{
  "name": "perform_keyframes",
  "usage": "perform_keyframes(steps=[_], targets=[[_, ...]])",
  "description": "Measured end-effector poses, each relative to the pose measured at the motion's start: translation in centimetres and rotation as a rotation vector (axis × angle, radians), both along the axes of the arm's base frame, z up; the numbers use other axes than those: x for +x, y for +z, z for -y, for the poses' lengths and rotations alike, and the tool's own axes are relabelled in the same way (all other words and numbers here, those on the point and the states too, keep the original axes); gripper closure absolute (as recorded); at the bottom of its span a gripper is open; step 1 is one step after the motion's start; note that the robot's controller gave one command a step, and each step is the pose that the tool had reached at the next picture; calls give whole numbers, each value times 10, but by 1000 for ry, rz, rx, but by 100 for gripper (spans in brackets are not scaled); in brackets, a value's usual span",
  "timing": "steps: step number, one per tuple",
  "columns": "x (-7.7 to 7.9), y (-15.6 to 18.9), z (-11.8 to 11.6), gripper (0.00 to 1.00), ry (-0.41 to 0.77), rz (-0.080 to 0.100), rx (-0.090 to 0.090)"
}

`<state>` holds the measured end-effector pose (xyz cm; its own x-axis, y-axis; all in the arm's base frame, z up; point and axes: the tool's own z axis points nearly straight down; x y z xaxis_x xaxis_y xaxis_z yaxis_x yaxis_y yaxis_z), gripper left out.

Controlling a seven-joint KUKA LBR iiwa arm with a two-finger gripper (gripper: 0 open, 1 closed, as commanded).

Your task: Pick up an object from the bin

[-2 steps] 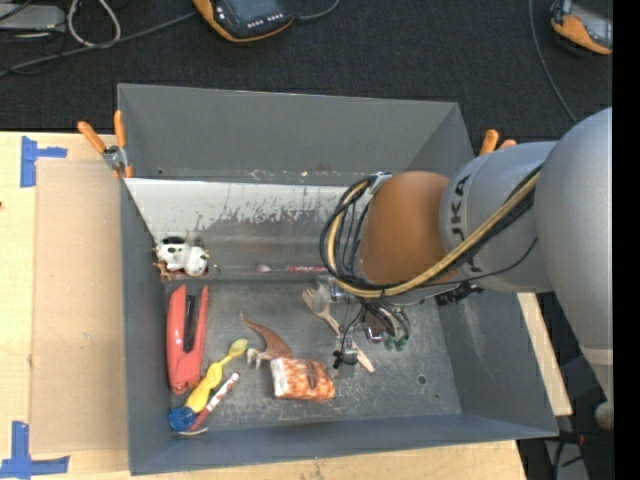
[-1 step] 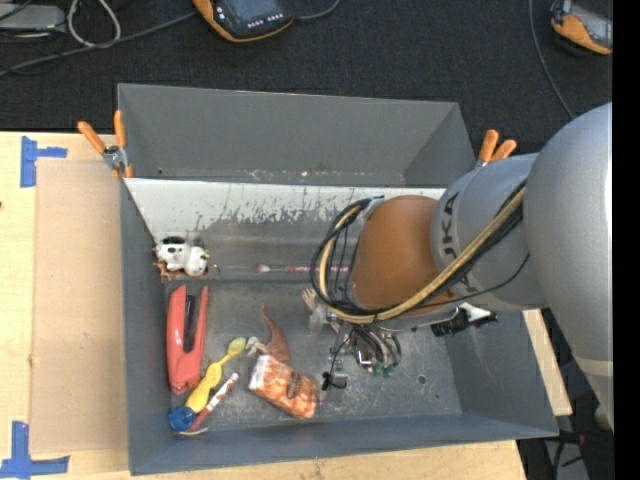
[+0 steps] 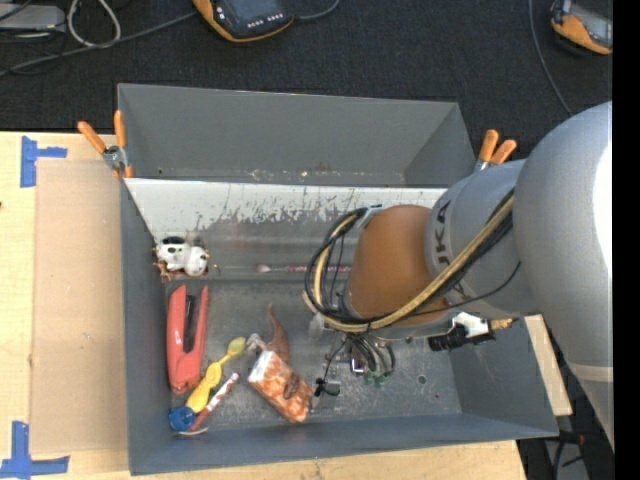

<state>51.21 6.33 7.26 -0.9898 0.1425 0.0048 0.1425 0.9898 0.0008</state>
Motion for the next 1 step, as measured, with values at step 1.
perform_keyframes(steps=[1], targets=[[5,58,-64,0,185,-4,1]])
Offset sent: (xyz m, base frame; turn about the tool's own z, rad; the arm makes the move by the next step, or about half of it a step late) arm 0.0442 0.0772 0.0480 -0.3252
